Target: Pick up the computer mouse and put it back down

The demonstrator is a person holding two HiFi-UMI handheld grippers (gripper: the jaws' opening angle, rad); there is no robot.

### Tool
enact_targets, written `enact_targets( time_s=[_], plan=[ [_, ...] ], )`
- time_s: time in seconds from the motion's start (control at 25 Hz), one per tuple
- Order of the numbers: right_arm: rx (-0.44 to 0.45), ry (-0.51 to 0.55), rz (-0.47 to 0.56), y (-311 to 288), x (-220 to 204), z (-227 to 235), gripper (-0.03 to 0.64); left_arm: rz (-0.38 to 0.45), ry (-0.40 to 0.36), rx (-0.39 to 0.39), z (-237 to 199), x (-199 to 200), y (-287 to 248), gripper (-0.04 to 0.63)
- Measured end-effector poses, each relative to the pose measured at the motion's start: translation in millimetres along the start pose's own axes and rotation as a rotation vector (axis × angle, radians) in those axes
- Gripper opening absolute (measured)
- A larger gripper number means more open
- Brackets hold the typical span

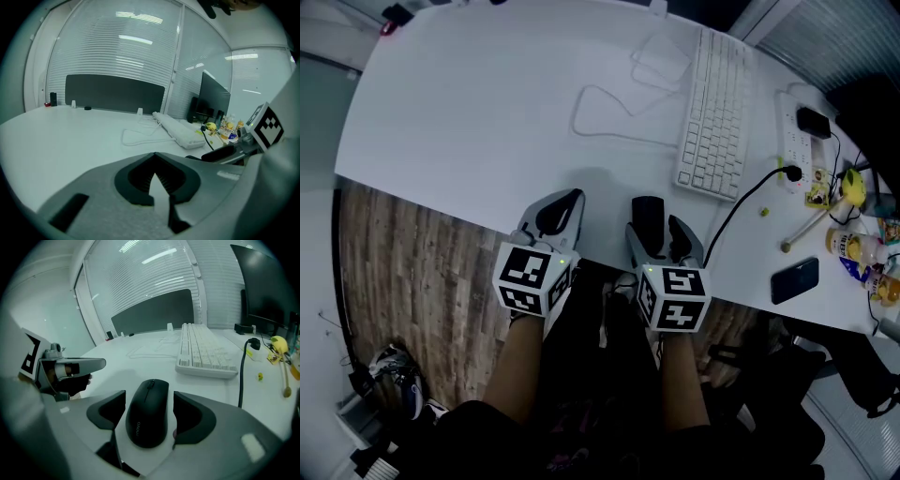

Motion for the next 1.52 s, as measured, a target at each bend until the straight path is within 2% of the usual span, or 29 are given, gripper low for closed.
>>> enact_targets(
  time_s=[0.36,0.68,1.08,1.32,1.52],
  plan=[
    [-0.015,-0.006,-0.084,-13,-5,-4,0.32,-0.021,0.007,-0.016,-3,-3,-6,0.002],
    [-0.033,-0.013,-0.055,-13,-6,-3,0.3,-0.021,-0.012,-0.025,-1,-2,-4,0.002],
    [-0.037,-0.041,0.067,5,-1,6,0.299,-0.005,-0.023,-0.03,4,-1,0,0.002],
    [-0.041,-0.041,0.189,25,14,14,0.299,-0.002,-0.04,-0.047,16,4,4,0.002],
    [-0.069,-0.015,0.29,49,29,21,0.299,0.057,-0.055,-0.062,28,22,9,0.002]
  ],
)
Point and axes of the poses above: the fingertips, and each gripper's own axes: y backward along the fingers, z to its right, x out of its top, the point moved 6 cm from there along y, backward along the fingers, and after that the axes turned 10 degrees about y, right-handed, at the moved point
